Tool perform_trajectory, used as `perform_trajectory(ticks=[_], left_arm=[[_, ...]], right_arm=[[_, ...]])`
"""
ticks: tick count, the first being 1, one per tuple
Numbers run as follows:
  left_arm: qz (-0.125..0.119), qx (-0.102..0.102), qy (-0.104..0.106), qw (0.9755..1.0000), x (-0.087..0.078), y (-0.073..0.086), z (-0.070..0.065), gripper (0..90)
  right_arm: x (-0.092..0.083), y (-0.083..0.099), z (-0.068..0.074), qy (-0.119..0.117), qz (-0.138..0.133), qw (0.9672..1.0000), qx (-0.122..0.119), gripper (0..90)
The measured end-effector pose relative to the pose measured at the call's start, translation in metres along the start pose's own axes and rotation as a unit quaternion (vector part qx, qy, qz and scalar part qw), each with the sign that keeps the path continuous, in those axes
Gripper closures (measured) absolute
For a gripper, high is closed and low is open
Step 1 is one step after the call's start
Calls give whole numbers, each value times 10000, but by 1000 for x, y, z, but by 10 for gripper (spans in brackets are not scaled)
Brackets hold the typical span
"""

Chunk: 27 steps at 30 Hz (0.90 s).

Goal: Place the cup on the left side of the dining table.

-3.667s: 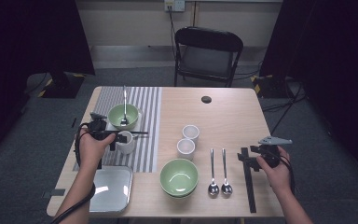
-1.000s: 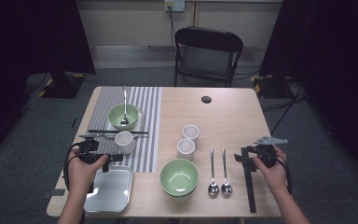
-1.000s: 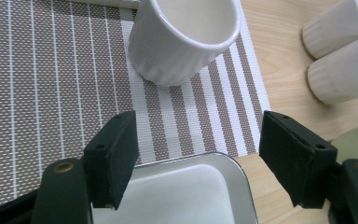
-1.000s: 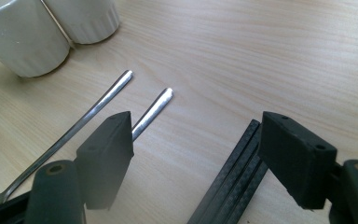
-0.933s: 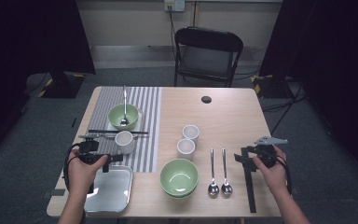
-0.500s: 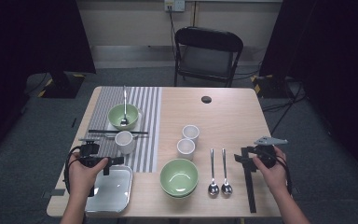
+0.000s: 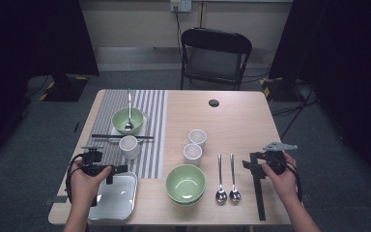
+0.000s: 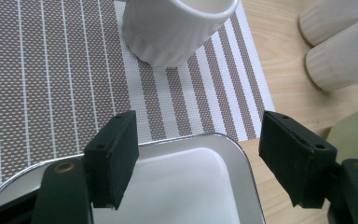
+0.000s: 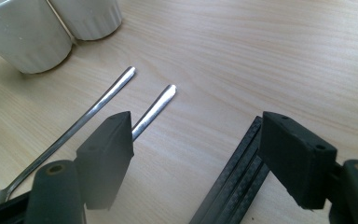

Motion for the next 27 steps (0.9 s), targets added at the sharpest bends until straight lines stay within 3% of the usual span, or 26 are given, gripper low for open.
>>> perform_trajectory(ticks=[5, 15, 27], left_arm=[[103, 94, 5, 9999, 0, 3, 0, 281], [46, 37, 22, 10000, 3, 7, 1, 278], [119, 259, 95, 9995, 4, 10, -5, 257]], right_arm=[[0, 1, 0, 3, 34, 10000, 0, 256], [0, 2, 0, -1, 41, 10000, 3, 256], [-2, 4, 0, 19, 53, 10000, -83, 256]])
Point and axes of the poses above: each handheld gripper's, and its own axes: x roughly forward along the jaws, y roughly out of its underside, z roughly to its left, the point moved 3 cm from there along x, roughly forward along the jaws, and after that the axes turned 15 degrees about y, right-handed, at the moved point
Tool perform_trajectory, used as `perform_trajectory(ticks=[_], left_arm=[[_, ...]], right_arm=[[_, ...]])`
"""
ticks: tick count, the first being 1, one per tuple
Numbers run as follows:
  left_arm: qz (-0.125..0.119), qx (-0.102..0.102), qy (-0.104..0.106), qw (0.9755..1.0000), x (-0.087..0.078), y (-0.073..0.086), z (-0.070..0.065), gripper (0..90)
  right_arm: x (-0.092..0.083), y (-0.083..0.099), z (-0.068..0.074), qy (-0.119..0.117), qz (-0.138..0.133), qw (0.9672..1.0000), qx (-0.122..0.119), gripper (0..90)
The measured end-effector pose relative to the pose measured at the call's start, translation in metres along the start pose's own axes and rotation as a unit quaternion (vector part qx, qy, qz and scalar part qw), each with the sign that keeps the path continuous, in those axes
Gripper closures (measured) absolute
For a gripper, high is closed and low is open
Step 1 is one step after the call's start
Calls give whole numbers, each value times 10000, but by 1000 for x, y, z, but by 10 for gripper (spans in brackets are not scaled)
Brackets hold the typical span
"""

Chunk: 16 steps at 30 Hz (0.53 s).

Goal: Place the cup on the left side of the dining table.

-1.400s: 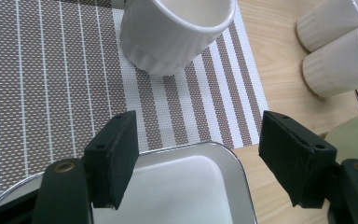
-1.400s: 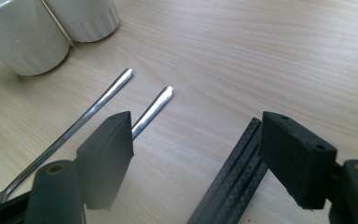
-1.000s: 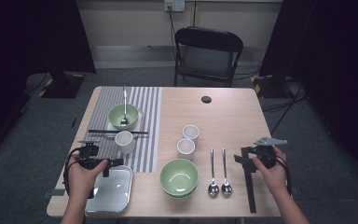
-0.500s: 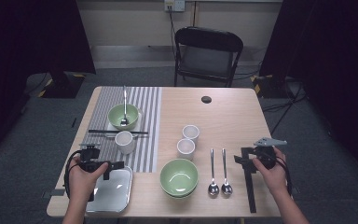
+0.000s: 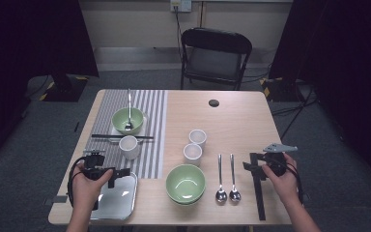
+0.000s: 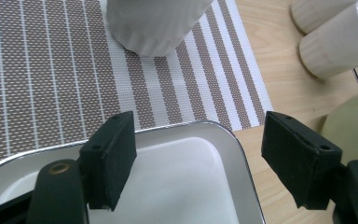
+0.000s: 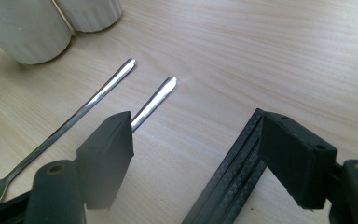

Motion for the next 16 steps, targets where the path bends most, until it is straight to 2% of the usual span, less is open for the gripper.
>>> perform_trajectory(ticks=[4, 7, 10, 16], left_arm=[[108, 171, -12, 9998, 1, 3, -1, 247], [88, 242, 11, 9997, 1, 4, 1, 246], [47, 197, 18, 9998, 0, 6, 2, 246], [156, 268, -26, 9995, -2, 9, 5, 241]], right_arm=[[-1, 1, 0, -5, 1, 10000, -18, 256], [-2, 2, 0, 5, 6, 10000, -27, 256], [-2, 2, -1, 17, 18, 10000, -57, 256], [-2, 2, 2, -19, 37, 9999, -113, 256]])
Point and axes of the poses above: each handheld gripper's, and its own axes: x roughly forward along the jaws, y roughly out of its underside, z roughly to its left, the point moved 3 cm from there along x, roughly forward along the jaws, and after that the axes turned 15 degrees about y, right-handed, at the moved point
